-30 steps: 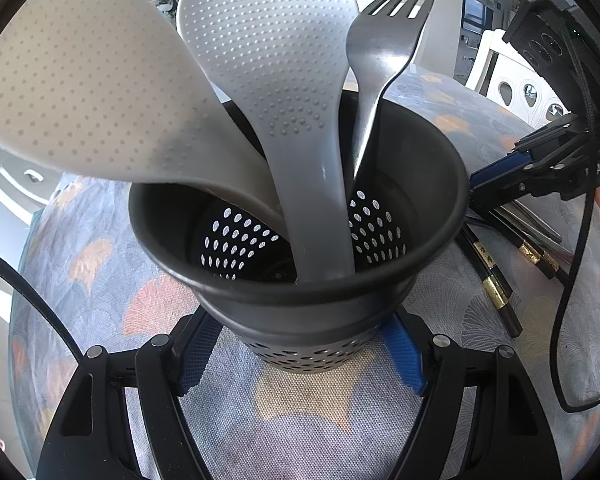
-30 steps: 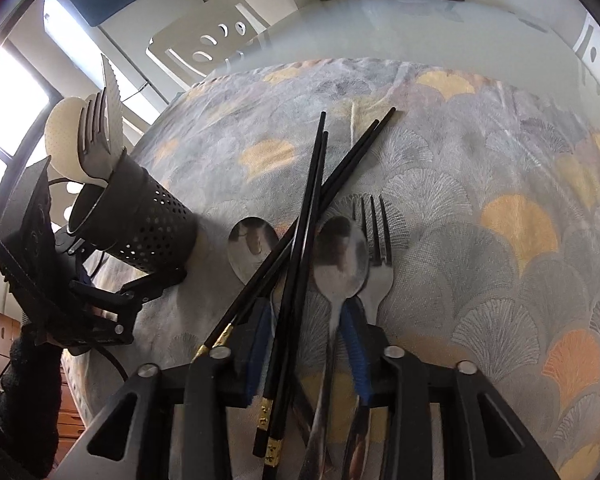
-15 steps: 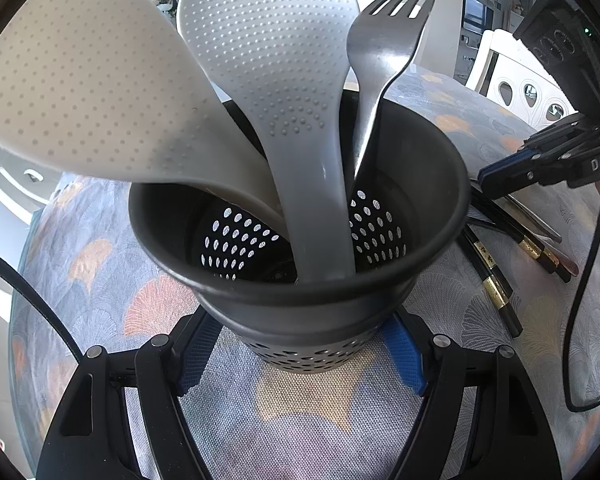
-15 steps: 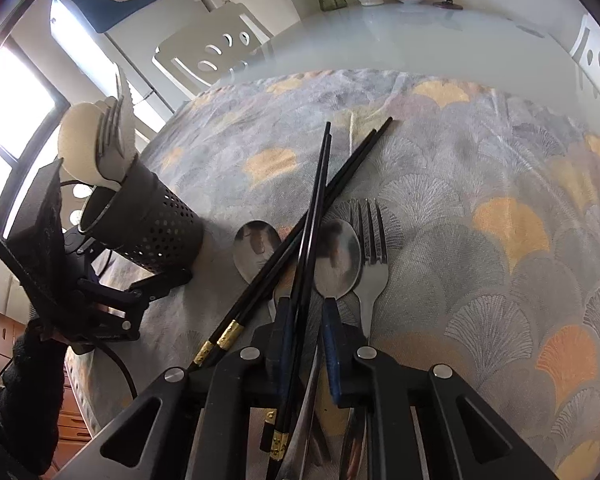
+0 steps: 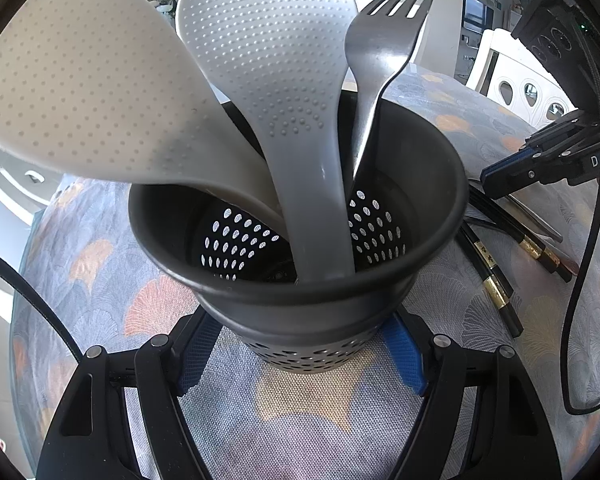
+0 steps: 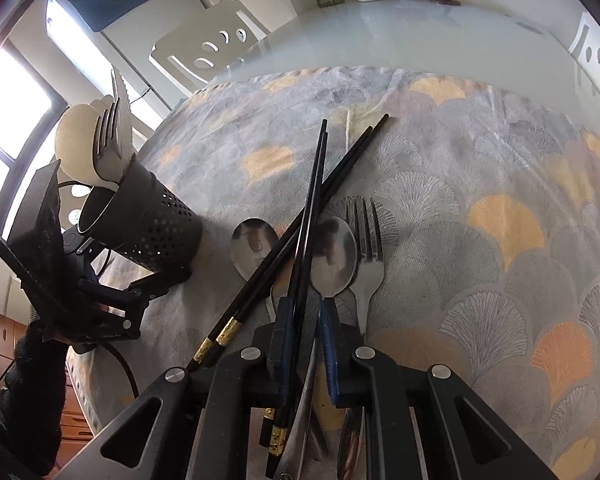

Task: Organize utensils
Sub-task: 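Position the open right gripper over the black chopsticks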

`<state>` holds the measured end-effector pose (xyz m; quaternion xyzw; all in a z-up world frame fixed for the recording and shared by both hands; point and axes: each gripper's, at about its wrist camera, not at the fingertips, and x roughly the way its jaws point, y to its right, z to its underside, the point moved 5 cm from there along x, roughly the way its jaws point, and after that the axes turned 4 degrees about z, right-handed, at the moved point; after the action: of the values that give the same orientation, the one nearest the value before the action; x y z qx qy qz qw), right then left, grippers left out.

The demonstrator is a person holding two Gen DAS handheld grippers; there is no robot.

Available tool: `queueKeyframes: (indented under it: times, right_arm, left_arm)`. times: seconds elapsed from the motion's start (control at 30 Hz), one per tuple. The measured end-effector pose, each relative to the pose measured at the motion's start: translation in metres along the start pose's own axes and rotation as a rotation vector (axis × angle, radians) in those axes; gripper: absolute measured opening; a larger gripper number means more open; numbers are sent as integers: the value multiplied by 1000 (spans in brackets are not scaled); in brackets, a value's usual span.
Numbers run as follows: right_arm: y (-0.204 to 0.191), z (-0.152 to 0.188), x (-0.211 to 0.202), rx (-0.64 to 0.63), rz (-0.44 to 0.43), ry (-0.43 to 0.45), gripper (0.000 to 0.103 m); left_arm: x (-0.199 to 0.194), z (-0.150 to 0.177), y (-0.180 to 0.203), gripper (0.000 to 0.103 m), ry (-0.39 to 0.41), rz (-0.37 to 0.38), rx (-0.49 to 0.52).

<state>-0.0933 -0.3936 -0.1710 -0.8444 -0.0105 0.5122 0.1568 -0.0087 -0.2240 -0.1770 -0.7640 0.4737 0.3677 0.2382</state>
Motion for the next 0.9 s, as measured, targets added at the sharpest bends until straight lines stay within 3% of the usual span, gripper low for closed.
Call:
queueKeyframes:
  times: [0.9]
  right_arm:
    - [-1, -1, 8, 23, -18, -19, 14]
  left_arm:
    - [0, 0, 1, 76, -1, 1, -2]
